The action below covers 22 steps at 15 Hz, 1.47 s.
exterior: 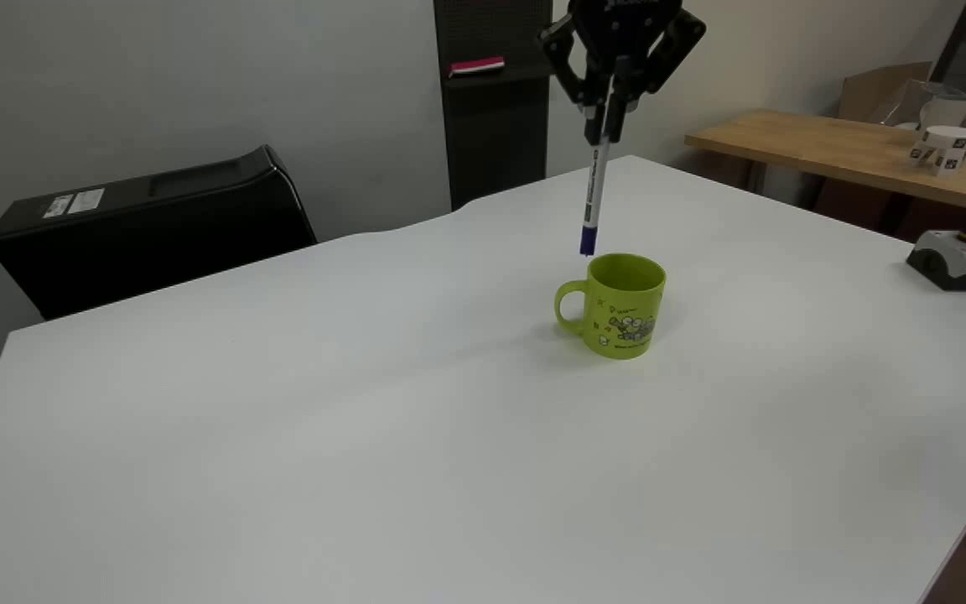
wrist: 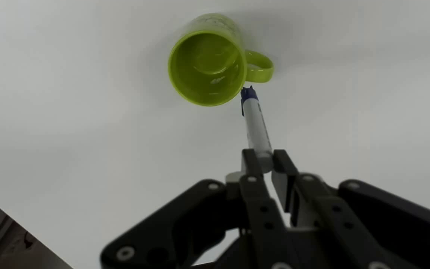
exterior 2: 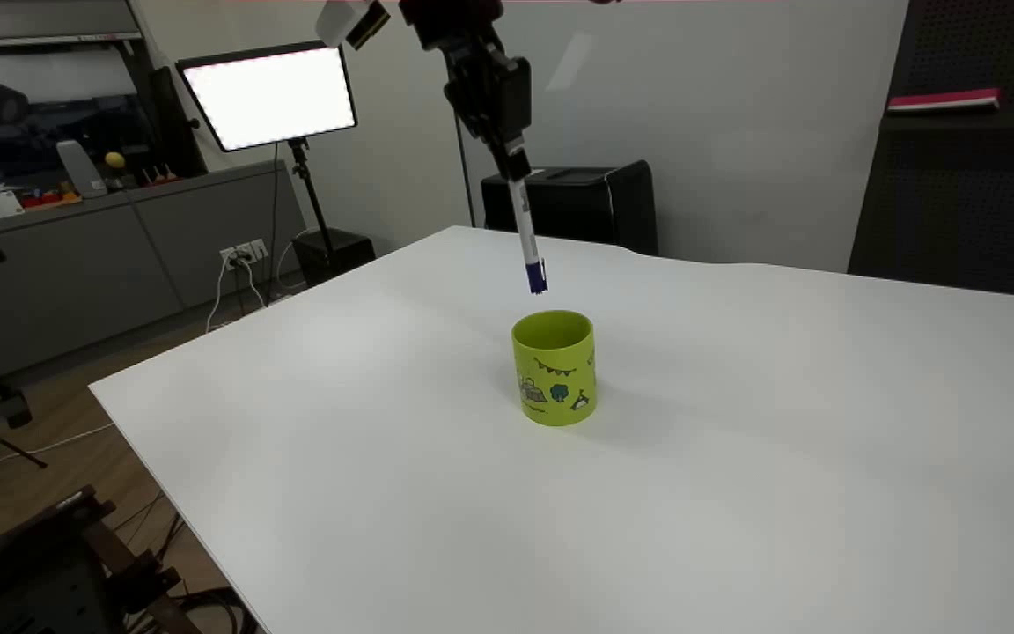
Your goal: Remove the marker from the mug.
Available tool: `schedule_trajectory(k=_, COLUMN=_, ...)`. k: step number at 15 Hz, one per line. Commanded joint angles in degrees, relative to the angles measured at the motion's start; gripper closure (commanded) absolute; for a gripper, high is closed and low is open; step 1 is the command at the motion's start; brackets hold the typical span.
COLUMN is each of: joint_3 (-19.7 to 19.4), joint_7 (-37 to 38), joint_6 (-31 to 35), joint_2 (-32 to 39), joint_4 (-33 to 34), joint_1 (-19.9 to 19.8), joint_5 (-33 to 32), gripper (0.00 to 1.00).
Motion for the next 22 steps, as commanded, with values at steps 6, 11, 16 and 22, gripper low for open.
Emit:
schedule_trajectory(k=6, joint_3=3.8, joint_7=4.2, joint_6=5.7, joint_2=0.6, joint_4=-5.5, joint_1=2.1, joint_5=-4.5, gripper=0.96)
schedule_trajectory(k=11, joint_3=4.5, joint_7=2.9, joint_6=7.0, joint_2=2.3, joint_4=-6.6, joint_1=3.2, joint_5=-3.3, gripper=0.96)
schedule_trajectory(k=16, joint_3=4.1, joint_7=2.8, joint_6=7.5, joint_2=4.8, joint_4=-6.8, joint_1=4.2, joint_5=-3.2, gripper=0.96)
schedule_trajectory(k=22, joint_3=3.2, joint_7=2.9, joint_6=7.4, joint_2=7.2, joint_4=-6.5, joint_1=5.3, joint_5=-3.4, gripper=0.96)
